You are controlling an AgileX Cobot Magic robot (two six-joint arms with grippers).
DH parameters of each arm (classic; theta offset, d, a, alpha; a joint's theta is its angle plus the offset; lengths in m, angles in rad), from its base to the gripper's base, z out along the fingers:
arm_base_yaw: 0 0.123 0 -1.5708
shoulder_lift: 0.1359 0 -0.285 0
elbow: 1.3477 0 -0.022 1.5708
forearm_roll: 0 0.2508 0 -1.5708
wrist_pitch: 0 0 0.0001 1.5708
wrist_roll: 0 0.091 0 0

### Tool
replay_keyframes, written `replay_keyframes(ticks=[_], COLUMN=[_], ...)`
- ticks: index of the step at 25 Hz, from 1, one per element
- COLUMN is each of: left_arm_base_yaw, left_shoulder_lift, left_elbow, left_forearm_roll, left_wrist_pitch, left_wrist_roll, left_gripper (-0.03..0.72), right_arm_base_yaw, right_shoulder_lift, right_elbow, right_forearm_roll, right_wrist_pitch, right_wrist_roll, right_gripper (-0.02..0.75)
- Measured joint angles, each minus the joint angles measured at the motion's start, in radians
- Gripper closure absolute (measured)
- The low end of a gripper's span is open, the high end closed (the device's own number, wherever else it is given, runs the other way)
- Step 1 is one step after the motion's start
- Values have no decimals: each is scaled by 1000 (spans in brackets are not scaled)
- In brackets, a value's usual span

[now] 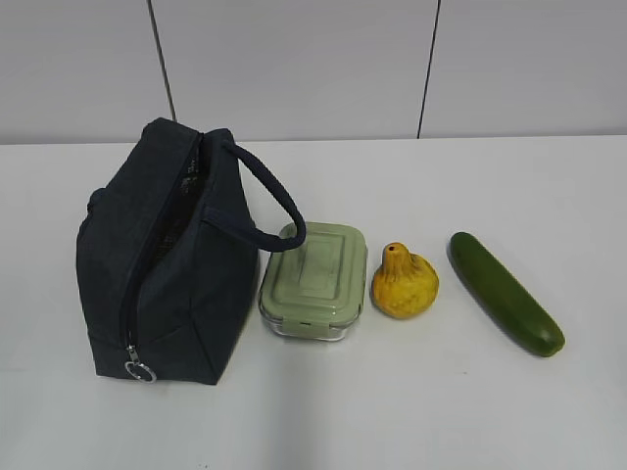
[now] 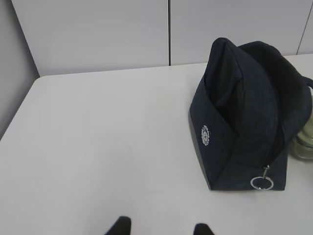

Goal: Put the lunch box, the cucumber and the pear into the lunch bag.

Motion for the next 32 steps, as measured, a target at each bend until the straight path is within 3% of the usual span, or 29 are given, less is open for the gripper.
replay_keyframes(ticks=[32], left_arm_base_yaw=[0], left_shoulder_lift=[0], left_elbow=[0], left_forearm_roll=[-11], left_wrist_pitch=[0], left_wrist_roll=[0], left_gripper=[447], right_arm_base_yaw=[0], right_shoulder_lift=[0], right_elbow=[0], right_forearm_roll=[0], right_wrist_pitch=[0], right_wrist_roll=[0], right_gripper=[295])
